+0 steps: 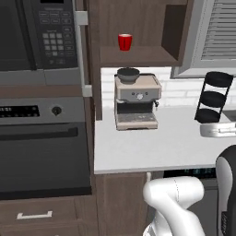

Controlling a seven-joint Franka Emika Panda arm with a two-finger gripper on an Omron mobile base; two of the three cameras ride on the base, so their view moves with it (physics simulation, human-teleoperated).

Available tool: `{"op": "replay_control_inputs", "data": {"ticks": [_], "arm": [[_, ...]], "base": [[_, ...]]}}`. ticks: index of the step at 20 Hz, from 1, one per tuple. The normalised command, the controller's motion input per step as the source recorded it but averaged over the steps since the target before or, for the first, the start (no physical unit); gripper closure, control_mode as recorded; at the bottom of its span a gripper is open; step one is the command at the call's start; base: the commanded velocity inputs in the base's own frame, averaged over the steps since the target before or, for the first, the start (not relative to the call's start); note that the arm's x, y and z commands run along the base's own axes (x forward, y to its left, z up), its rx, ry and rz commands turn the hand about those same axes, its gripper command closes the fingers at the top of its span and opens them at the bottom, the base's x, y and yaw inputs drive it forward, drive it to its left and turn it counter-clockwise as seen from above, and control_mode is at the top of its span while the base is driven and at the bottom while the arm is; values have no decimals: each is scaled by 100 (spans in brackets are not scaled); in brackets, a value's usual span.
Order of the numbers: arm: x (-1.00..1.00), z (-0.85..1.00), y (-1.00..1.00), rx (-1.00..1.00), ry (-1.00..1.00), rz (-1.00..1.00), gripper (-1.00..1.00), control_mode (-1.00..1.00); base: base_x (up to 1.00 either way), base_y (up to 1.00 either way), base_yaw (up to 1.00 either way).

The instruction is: Gather all objects into one cabinet and sort the glasses and bowls to opposite sides.

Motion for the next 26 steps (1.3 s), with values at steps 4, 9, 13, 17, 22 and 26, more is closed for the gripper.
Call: {"op": "replay_control_inputs", "data": {"ticks": [4, 9, 13, 17, 22, 26], "arm": [[0, 0, 0, 0, 0, 0, -100, 100], [0, 0, 0, 0, 0, 0, -100, 100], [0, 0, 0, 0, 0, 0, -100, 100], [0, 0, 0, 0, 0, 0, -100, 100], [0, 0, 0, 0, 0, 0, -100, 100], [0, 0, 0, 0, 0, 0, -100, 100]], "base": [[3, 20, -2], [23, 20, -12], [33, 36, -23], [9, 19, -11], [8, 14, -2], [25, 21, -11]]}}
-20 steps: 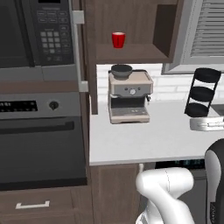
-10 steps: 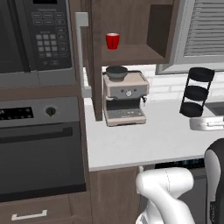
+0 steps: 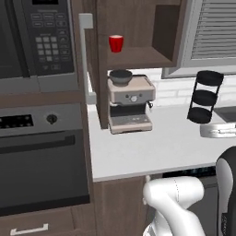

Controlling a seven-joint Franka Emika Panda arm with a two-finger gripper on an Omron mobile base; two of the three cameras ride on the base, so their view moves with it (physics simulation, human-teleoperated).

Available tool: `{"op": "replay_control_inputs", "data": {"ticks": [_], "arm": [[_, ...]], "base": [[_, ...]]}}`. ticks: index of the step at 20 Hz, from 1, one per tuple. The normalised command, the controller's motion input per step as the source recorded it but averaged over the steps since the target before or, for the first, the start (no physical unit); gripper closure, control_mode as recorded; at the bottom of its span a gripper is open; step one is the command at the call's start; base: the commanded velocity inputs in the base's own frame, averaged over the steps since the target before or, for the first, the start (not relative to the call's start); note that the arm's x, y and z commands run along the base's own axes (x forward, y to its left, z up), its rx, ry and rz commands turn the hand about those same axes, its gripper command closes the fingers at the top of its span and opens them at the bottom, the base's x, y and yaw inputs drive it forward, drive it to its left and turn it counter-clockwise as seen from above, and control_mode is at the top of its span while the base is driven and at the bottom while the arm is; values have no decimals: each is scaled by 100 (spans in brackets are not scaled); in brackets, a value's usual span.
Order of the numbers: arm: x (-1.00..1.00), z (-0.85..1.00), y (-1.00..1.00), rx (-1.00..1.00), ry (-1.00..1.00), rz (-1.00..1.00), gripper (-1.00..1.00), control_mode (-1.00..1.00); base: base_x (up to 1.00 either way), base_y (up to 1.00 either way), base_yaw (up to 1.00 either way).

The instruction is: Gather all objects into one cabinet and sort the glasses and bowls to opposite sides.

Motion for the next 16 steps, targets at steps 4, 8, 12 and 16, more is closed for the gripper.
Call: {"op": "replay_control_inputs", "data": {"ticks": [4, 8, 12, 16], "arm": [[0, 0, 0, 0, 0, 0, -100, 100], [0, 0, 0, 0, 0, 0, -100, 100], [0, 0, 0, 0, 0, 0, -100, 100], [0, 0, 0, 0, 0, 0, -100, 100]], "base": [[27, 22, -13], [29, 26, -7], [32, 35, 1], [27, 34, 6]]}}
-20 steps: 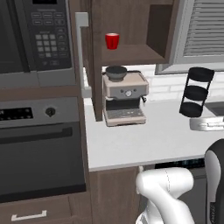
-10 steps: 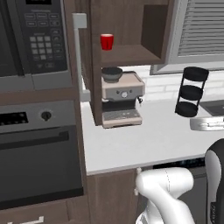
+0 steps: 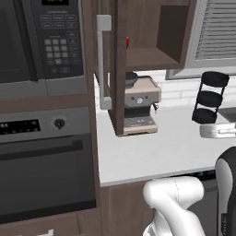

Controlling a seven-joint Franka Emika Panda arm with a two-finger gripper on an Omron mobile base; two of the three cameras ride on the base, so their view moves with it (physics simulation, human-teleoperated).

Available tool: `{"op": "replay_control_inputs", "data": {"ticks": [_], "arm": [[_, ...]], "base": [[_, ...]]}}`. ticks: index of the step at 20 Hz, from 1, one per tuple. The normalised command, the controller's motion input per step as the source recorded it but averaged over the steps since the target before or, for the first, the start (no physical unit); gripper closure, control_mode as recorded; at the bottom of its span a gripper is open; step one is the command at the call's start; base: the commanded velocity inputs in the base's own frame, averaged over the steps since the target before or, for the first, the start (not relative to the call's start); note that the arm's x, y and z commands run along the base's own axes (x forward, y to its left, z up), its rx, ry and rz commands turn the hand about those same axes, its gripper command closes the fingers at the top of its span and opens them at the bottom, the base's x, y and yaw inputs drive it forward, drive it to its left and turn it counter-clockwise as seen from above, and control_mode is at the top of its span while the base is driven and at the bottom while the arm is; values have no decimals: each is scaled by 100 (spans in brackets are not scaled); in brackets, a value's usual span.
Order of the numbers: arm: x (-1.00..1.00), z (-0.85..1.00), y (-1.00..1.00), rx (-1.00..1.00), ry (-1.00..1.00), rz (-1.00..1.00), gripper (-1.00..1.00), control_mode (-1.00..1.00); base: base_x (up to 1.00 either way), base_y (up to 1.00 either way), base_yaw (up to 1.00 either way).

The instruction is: Gather all objects into one cabinet and sort the glasses and bowls to opposite sides.

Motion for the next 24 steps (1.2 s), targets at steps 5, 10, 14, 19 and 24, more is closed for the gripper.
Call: {"op": "replay_control_inputs", "data": {"ticks": [5, 10, 14, 19, 24], "arm": [[0, 0, 0, 0, 0, 0, -100, 100], [0, 0, 0, 0, 0, 0, -100, 100], [0, 0, 0, 0, 0, 0, -100, 100], [0, 0, 0, 0, 0, 0, -100, 100], [1, 2, 0, 1, 0, 0, -100, -100]], "base": [[31, 14, 4], [11, 4, 1], [3, 1, 0], [5, 4, 0], [0, 0, 0]]}}
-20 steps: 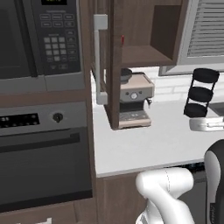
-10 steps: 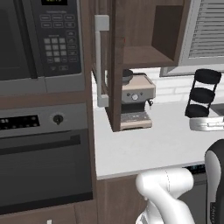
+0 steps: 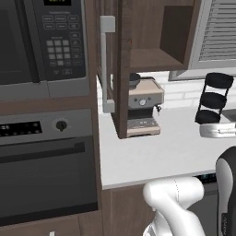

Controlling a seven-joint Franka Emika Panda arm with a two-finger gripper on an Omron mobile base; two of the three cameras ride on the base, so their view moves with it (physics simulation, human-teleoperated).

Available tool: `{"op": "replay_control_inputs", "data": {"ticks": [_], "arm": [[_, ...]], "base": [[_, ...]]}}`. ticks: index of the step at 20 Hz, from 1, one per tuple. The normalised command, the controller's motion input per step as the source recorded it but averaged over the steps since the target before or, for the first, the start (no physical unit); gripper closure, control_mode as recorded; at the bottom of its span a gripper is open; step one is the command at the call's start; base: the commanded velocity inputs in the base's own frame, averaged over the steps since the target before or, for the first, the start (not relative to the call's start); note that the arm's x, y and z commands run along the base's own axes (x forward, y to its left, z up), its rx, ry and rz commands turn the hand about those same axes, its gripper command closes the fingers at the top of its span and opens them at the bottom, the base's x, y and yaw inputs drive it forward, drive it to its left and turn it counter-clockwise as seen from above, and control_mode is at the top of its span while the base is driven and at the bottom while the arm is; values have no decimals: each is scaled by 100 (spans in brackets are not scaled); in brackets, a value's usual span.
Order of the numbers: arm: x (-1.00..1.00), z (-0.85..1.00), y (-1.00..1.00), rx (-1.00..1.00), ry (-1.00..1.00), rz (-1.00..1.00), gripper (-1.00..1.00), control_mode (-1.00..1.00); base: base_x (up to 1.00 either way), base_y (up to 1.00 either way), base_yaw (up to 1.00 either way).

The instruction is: Gather all objects into one cabinet and sort the glasses and bowls to opposite sides.

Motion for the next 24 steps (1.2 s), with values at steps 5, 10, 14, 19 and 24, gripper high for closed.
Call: {"op": "replay_control_inputs", "data": {"ticks": [5, 10, 14, 19, 24], "arm": [[42, 93, 9, 0, 0, 0, -100, -100], [63, 100, 12, 0, -3, 0, -100, -100], [68, 55, 22, 0, -3, 0, -100, -100], [34, -15, 10, 4, -2, 8, -100, -100], [84, 40, 21, 0, -16, 0, -100, -100]], "base": [[0, 0, 0], [0, 0, 0], [0, 0, 0], [0, 0, 0], [0, 0, 0]]}}
